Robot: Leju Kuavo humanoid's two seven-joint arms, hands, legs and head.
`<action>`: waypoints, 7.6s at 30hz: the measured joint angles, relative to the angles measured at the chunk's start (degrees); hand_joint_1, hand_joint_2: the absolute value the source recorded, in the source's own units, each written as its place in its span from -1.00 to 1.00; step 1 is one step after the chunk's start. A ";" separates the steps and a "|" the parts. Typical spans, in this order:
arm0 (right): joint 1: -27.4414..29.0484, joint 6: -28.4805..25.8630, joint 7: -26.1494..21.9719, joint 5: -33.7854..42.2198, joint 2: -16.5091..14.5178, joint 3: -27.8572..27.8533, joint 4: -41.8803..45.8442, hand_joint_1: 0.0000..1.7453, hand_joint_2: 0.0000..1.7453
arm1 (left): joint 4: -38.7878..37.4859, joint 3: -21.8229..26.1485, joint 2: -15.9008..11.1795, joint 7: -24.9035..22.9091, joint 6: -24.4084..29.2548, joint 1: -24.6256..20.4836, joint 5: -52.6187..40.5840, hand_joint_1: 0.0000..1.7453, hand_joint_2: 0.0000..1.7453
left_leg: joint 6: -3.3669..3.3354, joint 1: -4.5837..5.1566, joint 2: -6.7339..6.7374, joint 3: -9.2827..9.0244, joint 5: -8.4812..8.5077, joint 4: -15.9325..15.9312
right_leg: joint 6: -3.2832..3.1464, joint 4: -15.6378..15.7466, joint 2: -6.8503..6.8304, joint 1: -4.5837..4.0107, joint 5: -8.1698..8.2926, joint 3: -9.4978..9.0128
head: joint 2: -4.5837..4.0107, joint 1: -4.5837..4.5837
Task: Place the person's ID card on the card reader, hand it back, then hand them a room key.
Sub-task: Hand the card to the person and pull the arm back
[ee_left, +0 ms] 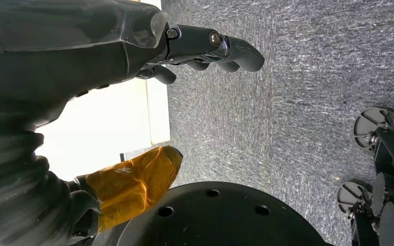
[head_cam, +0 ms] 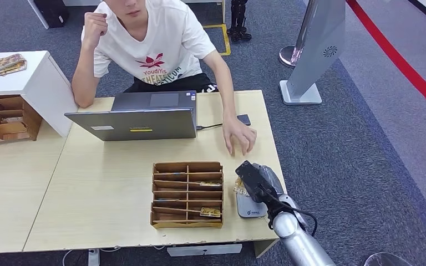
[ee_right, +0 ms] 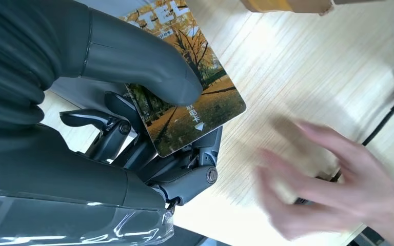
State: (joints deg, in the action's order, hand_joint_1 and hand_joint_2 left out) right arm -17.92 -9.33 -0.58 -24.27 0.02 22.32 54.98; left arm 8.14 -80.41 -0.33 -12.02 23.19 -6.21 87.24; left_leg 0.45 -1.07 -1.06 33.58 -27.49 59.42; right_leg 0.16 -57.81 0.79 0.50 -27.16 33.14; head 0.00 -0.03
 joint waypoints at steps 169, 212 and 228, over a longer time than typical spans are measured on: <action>5.62 5.88 1.17 6.80 4.39 -2.15 7.97 1.00 1.00 | 0.01 1.97 0.00 0.94 0.10 0.12 0.01 -1.00 1.00 | 0.00 0.01 0.00 0.09 -0.01 0.00 | 0.00 0.00 0.00 0.01 0.00 0.08 | 0.00 0.01; 5.26 5.90 1.17 6.63 4.39 -2.15 7.92 1.00 1.00 | 0.00 1.46 -0.24 0.33 -0.39 0.11 -0.03 -1.00 1.00 | 0.00 0.01 0.00 0.09 -0.01 0.00 | 0.00 0.00 0.00 0.01 0.00 0.08 | 0.00 0.01; 5.26 5.90 1.15 6.63 4.39 -2.15 7.92 1.00 1.00 | -0.01 1.46 -0.24 0.32 -0.39 0.11 -0.03 -1.00 1.00 | 0.00 0.01 0.00 0.09 -0.01 0.00 | 0.00 0.00 0.00 0.01 0.00 0.08 | 0.00 0.01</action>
State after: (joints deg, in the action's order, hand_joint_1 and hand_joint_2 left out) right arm -12.66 -3.43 0.57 -17.64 4.42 20.17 62.90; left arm 8.13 -78.95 -0.57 -11.70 22.80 -6.10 87.21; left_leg 0.44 -1.05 -1.06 33.68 -27.50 59.42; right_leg 0.16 -57.81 0.79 0.51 -27.16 33.23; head 0.00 -0.02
